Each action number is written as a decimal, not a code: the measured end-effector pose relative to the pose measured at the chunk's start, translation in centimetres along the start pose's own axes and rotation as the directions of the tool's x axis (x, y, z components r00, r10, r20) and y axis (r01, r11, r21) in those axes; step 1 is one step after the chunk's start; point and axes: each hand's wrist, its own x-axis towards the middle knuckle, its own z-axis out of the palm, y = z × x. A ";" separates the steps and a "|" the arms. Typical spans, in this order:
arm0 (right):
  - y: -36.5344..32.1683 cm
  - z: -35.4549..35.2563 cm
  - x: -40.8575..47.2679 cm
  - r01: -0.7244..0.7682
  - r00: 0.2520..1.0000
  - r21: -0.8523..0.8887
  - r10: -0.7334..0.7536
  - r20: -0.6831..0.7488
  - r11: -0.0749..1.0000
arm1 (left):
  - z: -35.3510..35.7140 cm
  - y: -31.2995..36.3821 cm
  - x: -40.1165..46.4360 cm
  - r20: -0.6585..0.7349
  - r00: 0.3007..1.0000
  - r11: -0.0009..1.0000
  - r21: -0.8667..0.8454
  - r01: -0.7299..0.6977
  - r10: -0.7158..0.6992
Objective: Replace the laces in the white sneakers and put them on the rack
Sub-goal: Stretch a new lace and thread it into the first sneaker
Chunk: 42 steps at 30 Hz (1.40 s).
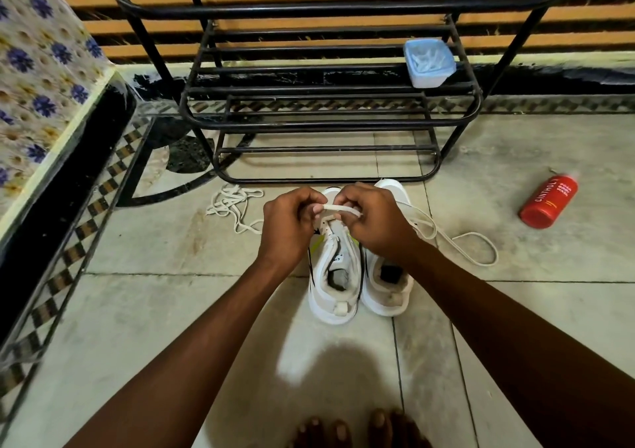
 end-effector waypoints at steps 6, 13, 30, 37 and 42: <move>0.0 0.5 0.0 0.059 0.997 -0.008 -0.059 -0.053 0.998 | 0.1 0.5 -0.6 -0.053 0.990 0.987 -0.104 0.122 -0.128; 1.7 1.0 -0.2 -0.155 0.979 -0.049 0.147 -0.138 0.987 | 1.3 -0.2 -2.2 0.331 0.882 0.932 0.251 0.262 -0.337; 1.6 4.3 0.5 -0.342 0.932 -0.197 0.359 0.056 0.919 | 1.2 -4.0 -4.0 0.270 0.847 0.825 -0.225 0.518 -0.458; 1.4 5.5 1.0 -0.507 0.859 -0.142 0.511 -0.006 0.850 | 0.7 -3.8 -3.9 0.318 0.814 0.780 -0.262 0.568 -0.486; 1.8 5.3 1.4 -0.550 0.829 -0.154 0.559 0.022 0.821 | 0.8 -3.8 -3.8 0.338 0.800 0.762 -0.273 0.587 -0.495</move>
